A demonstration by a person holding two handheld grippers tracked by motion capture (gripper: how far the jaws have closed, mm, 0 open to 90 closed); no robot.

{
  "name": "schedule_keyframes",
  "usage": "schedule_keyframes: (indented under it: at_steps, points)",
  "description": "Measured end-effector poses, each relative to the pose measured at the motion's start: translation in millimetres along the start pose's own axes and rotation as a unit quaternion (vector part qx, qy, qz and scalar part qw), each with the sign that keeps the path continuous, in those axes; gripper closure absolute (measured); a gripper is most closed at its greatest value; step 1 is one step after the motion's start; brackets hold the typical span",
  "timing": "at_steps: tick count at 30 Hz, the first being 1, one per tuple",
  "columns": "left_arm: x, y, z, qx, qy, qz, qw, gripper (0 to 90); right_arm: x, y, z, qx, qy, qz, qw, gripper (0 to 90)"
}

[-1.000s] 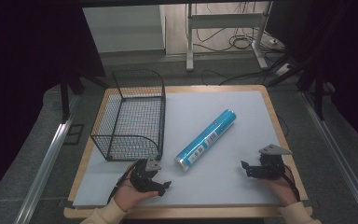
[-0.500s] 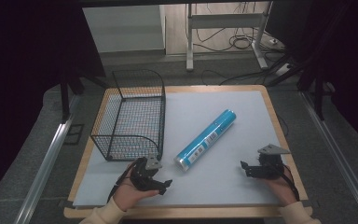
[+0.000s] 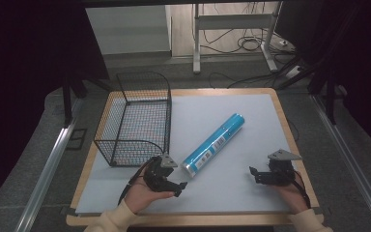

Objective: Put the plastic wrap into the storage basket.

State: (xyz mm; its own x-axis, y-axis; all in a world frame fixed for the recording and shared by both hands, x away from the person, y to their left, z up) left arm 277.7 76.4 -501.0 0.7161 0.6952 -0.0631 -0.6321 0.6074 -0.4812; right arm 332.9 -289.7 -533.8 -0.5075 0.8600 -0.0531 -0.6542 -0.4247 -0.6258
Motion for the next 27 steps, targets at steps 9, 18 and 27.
schedule_keyframes:
  at_steps: [9,18,27]
  points:
    - [-3.7,-12.8,-2.0,-0.003,0.001,-0.005,1.0,15.8,-0.3,0.6,-0.8,0.006,0.004,0.0,1.0,9.0]
    - [-4.7,-30.1,-2.6,-0.004,0.004,-0.009,0.9999,16.9,-0.8,0.8,-0.2,0.005,0.004,-0.001,1.0,9.0]
    - [-10.0,-57.1,-10.0,0.003,0.02,-0.02,0.9996,15.6,-1.1,1.0,0.0,0.004,0.004,-0.001,1.0,9.0]
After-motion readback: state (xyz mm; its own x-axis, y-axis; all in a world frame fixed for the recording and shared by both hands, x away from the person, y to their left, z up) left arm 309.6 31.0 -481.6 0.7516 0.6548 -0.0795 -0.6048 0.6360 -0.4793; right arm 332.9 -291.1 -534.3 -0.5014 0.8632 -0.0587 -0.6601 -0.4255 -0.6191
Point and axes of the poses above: each handheld gripper's, and its own axes: z roughly backward along the jaws, y roughly out of its underside, x roughly to its left, the point moved 2 cm from there along -z, roughly forward along the jaws, and after that the axes turned 10 degrees about x, right-handed, at the moved point
